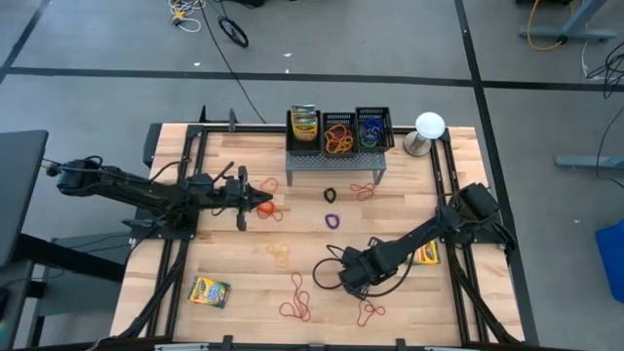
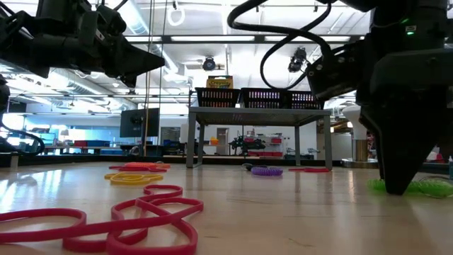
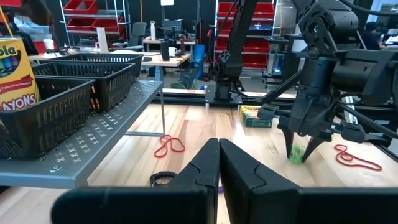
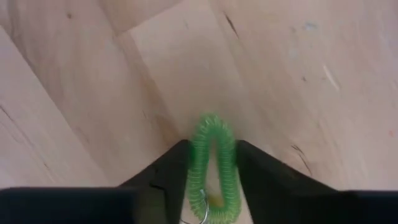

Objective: Sort rubber bands into baskets
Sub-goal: Put the green spring rubberband into the right black basket on the shelf

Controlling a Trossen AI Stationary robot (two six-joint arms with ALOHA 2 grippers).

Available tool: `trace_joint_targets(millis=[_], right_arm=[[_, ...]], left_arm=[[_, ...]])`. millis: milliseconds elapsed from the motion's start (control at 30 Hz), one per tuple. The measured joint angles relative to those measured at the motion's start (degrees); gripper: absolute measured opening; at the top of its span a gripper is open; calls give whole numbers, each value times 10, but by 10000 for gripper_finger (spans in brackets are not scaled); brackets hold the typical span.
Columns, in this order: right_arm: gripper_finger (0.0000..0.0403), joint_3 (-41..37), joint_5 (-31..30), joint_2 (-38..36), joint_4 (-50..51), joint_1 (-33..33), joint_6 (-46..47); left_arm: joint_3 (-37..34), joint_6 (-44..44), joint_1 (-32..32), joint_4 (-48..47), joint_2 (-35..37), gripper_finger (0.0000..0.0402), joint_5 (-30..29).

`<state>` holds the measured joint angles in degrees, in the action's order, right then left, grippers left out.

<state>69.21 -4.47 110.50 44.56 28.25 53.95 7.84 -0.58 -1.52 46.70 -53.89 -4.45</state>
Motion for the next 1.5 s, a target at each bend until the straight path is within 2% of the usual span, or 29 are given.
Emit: trace_joint_targets(millis=[167, 267, 500, 667, 867, 1000, 1167, 1300, 1400, 1500], right_arm=[[59, -1, 11, -7, 1, -4, -27], [30, -3, 7, -28, 2, -6, -35], [32, -2, -56, -128, 2, -25, -47], [32, -2, -103, -217, 17, -71, -83], [34, -2, -134, -316, 29, -183, -191], [34, 9, -140, -351, 37, -283, -281], [34, 81, -185, -346, 61, -403, -390], [34, 127, -192, -324, 59, -512, -423], [34, 132, -161, -302, 50, -582, -413], [34, 128, -115, -275, 62, -621, -394]], left_arm=[[0, 0, 0, 0, 0, 16, 0], [0, 0, 0, 0, 0, 16, 0], [0, 0, 0, -1, 0, 16, 0], [0, 0, 0, -1, 0, 16, 0], [0, 0, 0, -1, 0, 16, 0], [0, 0, 0, -1, 0, 16, 0], [0, 0, 0, -1, 0, 16, 0], [0, 0, 0, -1, 0, 16, 0], [0, 0, 0, -1, 0, 16, 0], [0, 0, 0, -1, 0, 16, 0]])
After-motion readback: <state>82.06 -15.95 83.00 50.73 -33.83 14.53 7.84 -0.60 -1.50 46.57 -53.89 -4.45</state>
